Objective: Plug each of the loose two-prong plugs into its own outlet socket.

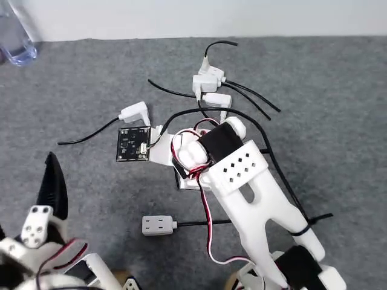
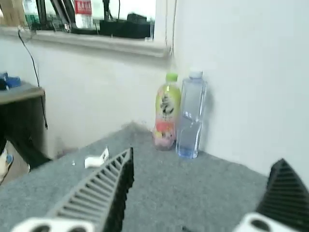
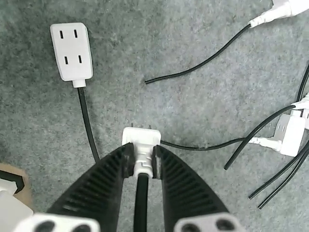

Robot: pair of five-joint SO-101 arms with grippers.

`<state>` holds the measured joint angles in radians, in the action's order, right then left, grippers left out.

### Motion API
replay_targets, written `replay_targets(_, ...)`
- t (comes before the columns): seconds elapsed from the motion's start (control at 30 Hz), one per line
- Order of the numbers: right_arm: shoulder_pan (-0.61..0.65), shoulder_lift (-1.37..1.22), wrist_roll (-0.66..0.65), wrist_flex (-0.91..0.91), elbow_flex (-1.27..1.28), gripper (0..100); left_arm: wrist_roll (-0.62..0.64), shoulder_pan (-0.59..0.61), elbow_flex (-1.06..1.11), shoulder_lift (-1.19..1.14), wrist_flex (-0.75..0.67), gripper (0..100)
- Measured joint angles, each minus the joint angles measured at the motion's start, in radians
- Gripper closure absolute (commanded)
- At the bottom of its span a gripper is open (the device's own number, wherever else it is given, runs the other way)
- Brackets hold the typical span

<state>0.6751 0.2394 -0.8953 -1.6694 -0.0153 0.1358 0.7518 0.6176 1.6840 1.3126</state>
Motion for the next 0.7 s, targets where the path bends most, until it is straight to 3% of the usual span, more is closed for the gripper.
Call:
replay_targets(0.23,0.0,0.0,0.0,0.003,0.0,99.0,0.0,0.002,-0.345,-0.422,0.02,59)
replay_targets(0.47,0.0,0.0,0.0,0.003,0.0,99.0,-0.009,-0.009,-0.873,-0.991,0.235,59)
replay_targets(0.7,0.066,0.0,0.031,0.021,0.0,99.0,-0.149,0.003,-1.33,-1.398,0.299,59)
